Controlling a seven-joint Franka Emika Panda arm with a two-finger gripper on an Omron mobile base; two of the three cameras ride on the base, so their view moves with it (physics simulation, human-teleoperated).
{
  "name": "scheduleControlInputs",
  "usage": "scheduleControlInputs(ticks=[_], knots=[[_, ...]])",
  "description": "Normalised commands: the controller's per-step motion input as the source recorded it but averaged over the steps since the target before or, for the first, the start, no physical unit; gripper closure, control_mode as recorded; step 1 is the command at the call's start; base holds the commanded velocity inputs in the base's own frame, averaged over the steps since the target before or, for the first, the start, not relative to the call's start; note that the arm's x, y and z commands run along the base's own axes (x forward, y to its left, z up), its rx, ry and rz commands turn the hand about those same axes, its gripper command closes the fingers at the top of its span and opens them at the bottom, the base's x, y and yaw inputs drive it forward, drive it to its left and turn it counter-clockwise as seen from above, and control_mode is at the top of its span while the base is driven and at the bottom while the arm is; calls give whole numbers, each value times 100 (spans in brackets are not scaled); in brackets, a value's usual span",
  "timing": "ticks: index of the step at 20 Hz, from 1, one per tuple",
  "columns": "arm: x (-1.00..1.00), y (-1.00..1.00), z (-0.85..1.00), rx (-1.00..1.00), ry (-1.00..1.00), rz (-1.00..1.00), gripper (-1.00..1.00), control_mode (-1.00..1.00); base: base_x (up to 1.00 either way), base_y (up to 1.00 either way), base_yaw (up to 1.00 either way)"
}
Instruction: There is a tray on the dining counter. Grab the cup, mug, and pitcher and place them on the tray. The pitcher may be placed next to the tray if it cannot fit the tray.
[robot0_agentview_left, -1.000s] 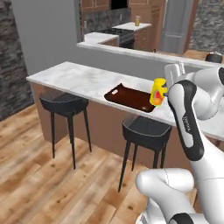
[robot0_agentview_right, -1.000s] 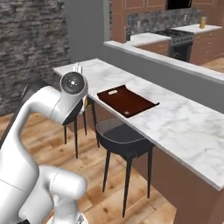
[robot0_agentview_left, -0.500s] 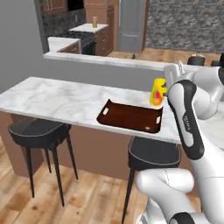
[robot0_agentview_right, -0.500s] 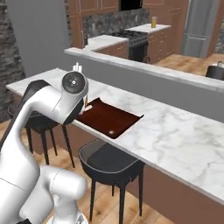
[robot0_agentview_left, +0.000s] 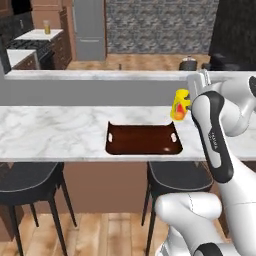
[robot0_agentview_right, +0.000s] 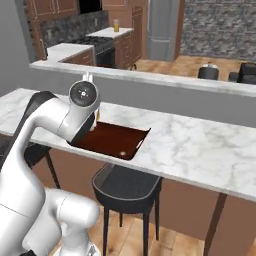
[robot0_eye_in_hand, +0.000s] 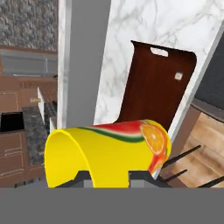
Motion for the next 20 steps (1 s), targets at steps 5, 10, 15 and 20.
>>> scheduleControlInputs(ticks=[5,10,15,20], knots=[[0,0,0,0,0,0,100,100,30,81,-46],[0,0,0,0,0,0,100,100,19,91,-26],[0,0,0,0,0,0,100,100,45,63,-14],[0,0,0,0,0,0,100,100,60,49,-10]])
